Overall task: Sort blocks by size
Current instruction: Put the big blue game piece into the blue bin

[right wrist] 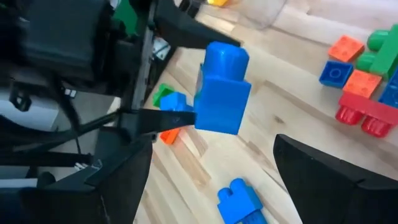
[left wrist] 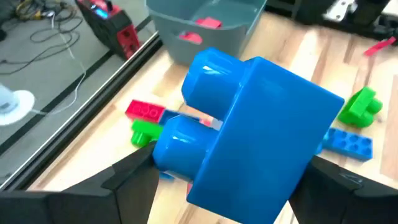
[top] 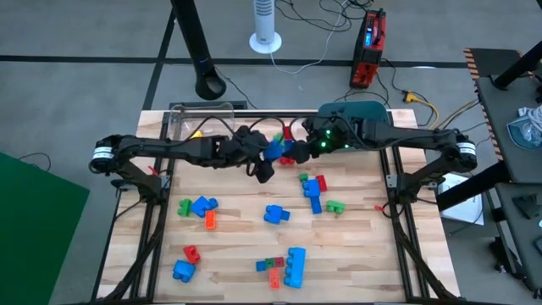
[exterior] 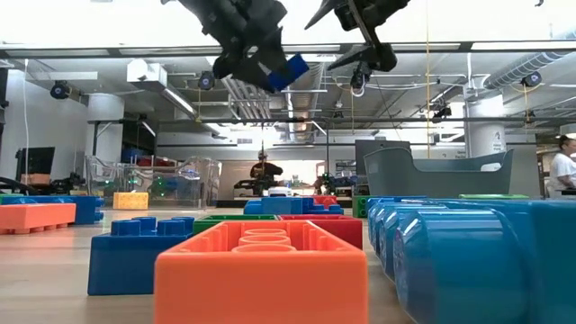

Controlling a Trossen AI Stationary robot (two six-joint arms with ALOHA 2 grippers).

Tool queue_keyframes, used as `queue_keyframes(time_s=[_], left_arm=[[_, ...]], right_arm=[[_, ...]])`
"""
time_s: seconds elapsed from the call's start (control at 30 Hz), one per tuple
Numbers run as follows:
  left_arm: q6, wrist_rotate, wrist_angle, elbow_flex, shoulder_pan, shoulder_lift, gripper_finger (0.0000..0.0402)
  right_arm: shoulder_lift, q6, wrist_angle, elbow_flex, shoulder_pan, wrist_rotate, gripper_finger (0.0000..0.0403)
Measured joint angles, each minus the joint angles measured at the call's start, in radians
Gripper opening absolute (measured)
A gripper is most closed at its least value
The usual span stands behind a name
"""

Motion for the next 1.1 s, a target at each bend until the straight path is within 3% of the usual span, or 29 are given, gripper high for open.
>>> queue_keyframes(time_s=[0.37,0.83,0.97,1.1], left_arm=[[-0.002,-0.006,0.036,0.000,-0.001,0.000,0.0279],[0.003,-0.006,0.064,0.000,-0.001,0.000,0.0279],[0.003,-0.005,0.060,0.000,-0.001,0.000,0.0281],[0.003,-0.005,0.063,0.000,-0.001,0.000,0.0291]], right_arm=[[0.026,-0.007,0.018,0.006,-0.001,0.050,0.0301],[0.167,-0.026,0.096,0.058,-0.001,0.035,0.0287],[0.186,-0.026,0.096,0.063,-0.001,0.027,0.0257],[0.186,-0.034,0.097,0.063,-0.001,0.026,0.0201]])
